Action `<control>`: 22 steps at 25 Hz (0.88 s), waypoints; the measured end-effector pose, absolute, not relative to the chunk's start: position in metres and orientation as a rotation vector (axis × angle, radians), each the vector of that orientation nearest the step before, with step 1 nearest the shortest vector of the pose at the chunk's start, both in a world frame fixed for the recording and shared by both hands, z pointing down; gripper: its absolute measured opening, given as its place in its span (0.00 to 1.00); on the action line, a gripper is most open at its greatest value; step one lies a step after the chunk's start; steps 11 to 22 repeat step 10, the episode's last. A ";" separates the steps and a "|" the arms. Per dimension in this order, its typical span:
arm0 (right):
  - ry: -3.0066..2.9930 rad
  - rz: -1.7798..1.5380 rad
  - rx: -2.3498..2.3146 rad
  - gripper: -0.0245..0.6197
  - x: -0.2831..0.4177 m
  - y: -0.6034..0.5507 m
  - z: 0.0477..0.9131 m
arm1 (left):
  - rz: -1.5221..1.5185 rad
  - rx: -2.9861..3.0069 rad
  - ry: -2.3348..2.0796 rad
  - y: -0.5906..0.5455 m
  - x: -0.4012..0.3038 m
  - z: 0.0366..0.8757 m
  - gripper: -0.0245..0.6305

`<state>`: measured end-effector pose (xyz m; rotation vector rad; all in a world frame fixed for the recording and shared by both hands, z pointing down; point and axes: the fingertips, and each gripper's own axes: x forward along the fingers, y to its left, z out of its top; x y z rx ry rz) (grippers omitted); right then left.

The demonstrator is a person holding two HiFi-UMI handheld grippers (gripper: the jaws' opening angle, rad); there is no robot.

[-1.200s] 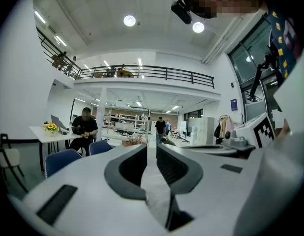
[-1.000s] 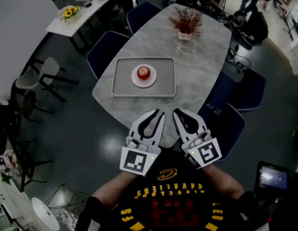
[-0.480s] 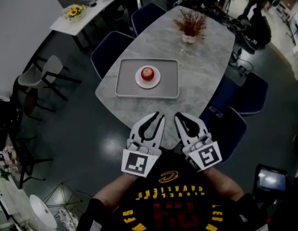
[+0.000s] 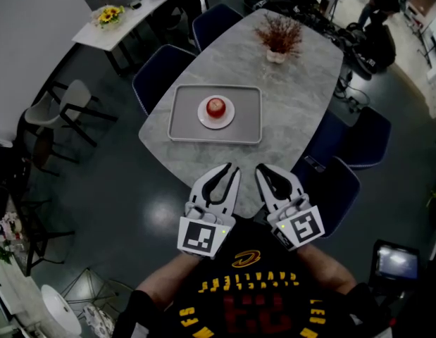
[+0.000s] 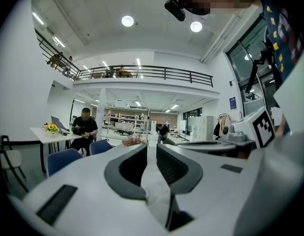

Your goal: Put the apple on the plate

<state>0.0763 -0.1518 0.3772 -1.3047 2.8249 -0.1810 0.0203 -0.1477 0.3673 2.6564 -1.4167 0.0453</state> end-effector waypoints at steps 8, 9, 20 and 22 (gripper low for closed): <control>2.836 -0.209 -1.300 0.08 0.073 -0.156 0.383 | 0.046 2.643 -1.423 -0.151 0.018 0.369 0.13; 2.838 -0.207 -1.299 0.08 0.073 -0.157 0.383 | 0.049 2.643 -1.423 -0.152 0.018 0.369 0.13; 2.839 -0.205 -1.297 0.08 0.073 -0.158 0.384 | 0.053 2.643 -1.422 -0.153 0.019 0.370 0.13; 2.839 -0.205 -1.297 0.08 0.073 -0.158 0.384 | 0.053 2.643 -1.422 -0.153 0.019 0.370 0.13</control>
